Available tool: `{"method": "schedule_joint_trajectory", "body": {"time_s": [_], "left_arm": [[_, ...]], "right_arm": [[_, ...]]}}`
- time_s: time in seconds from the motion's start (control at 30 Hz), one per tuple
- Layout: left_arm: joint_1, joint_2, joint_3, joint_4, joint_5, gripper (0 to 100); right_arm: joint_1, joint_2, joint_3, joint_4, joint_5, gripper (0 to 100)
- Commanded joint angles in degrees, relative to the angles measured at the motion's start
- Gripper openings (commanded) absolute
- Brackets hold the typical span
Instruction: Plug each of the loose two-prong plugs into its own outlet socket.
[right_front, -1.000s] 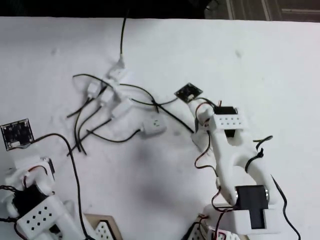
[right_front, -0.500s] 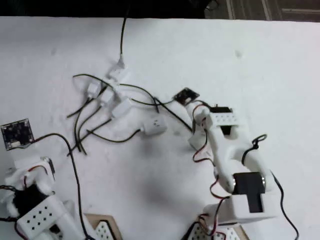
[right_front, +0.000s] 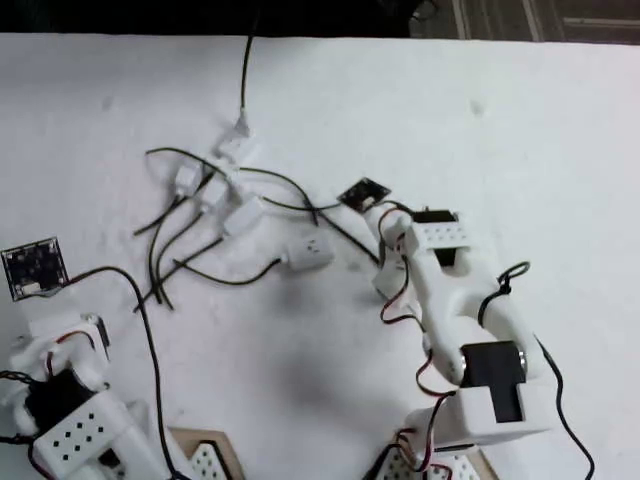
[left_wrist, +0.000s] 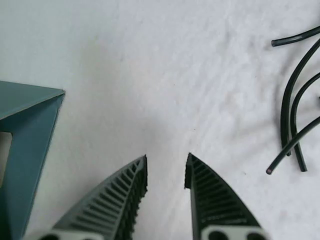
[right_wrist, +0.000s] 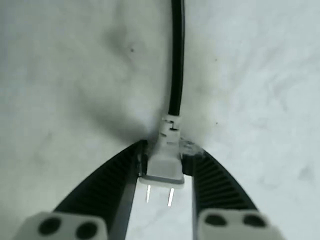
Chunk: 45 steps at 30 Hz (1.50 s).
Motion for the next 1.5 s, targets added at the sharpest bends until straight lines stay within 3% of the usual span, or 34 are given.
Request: {"method": "schedule_joint_trajectory", "body": {"time_s": [0.0,0.2,0.43,0.83,1.13,1.2,1.3,1.47], "left_arm": [[-0.31,-0.4,-0.26,-0.97,-0.62,15],[-0.31,-0.4,-0.26,-0.97,-0.62,15],[-0.31,-0.4,-0.26,-0.97,-0.62,15],[-0.31,-0.4,-0.26,-0.97,-0.62,15],[-0.31,-0.4,-0.26,-0.97,-0.62,15],[-0.31,-0.4,-0.26,-0.97,-0.62,15],[-0.31,-0.4,-0.26,-0.97,-0.62,15],[-0.4,-0.4,-0.26,-0.97,-0.62,15]], "right_arm": [[-0.4,-6.2,-2.73,5.93,0.0,14.8],[1.71,-10.51,-2.81,6.46,0.09,14.9],[4.26,-1.8,-2.81,1.54,0.44,14.9],[-2.24,3.82,-2.73,2.59,-0.09,14.8],[-2.15,3.91,-2.81,2.51,-2.55,14.8],[-1.98,3.74,-2.81,2.51,-2.55,12.8],[-2.24,3.38,-2.9,2.59,-2.37,2.2],[-3.38,0.66,-2.99,4.7,-2.37,1.7]]}}
